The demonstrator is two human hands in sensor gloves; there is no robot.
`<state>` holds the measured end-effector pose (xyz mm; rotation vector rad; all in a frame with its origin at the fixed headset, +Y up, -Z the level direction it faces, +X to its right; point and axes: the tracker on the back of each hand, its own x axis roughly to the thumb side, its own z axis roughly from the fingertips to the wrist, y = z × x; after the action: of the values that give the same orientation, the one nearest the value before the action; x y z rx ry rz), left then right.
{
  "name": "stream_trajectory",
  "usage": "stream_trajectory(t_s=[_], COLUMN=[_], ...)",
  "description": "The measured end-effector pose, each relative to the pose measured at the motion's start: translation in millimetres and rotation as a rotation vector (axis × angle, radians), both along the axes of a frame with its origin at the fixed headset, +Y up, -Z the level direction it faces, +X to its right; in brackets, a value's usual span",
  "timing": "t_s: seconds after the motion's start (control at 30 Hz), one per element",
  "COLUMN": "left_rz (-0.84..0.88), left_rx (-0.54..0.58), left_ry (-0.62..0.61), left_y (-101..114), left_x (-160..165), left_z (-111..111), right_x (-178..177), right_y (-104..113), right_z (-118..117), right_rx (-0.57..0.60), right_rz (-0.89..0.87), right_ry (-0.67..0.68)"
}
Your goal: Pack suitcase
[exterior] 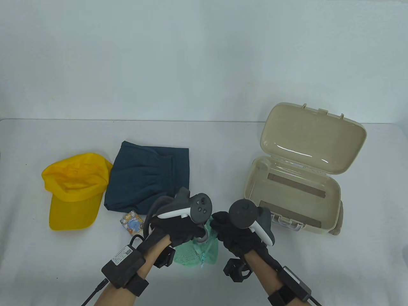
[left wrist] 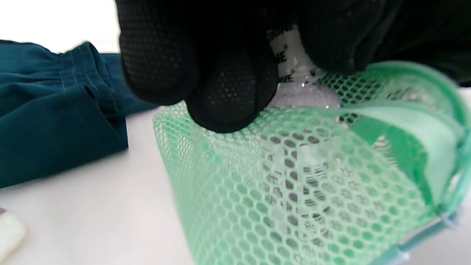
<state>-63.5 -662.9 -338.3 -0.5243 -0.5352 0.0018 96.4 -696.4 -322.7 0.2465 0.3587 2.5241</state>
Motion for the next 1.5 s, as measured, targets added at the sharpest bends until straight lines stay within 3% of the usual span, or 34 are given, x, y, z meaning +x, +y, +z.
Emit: stream_trajectory(t_s=[0.13,0.23,0.43,0.57,0.67,0.87,1.03,1.3,1.5], left_rz=[0.044,0.048,0.075,0.084,0.139,0.234,0.11,-0.119,-0.221], left_rx=[-0.049,0.005,0.333,0.454,0.38,0.368,0.438,0.359,0.163], left_ry=[0.02,0.053,0.133,0.172,0.195,0.29,0.453,0.838,0.942], left_y=[-1.6,-5.5,-17.4,-23.3,-16.4,16.3,25.6,-20.2,-59.2], left_x=[1.5,3.3,10.6,13.6,9.4,-29.8,-83.7,-169.8,-192.0], left_z=[-7.6,-9.0,-2.0,0.4,-2.2,-7.6,-11.4,-12.4,-10.0], right_x=[0.4,2.2,6.6,8.0,9.6,12.1,11.2,9.5,9.2], right_y=[0.4,0.8,1.7,1.7,4.2,8.1,8.2,8.3,8.1], right_z=[-0.7,-2.3,-4.7,-5.4,-5.1,-5.1,-4.6,-3.7,-3.1], right_rx=[0.017,0.027,0.039,0.037,0.043,0.05,0.052,0.059,0.059], right_rz=[0.02,0.023,0.029,0.029,0.015,-0.01,-0.007,0.003,0.007], right_ry=[-0.001,-0.01,-0.033,-0.041,-0.044,-0.051,-0.046,-0.039,-0.036])
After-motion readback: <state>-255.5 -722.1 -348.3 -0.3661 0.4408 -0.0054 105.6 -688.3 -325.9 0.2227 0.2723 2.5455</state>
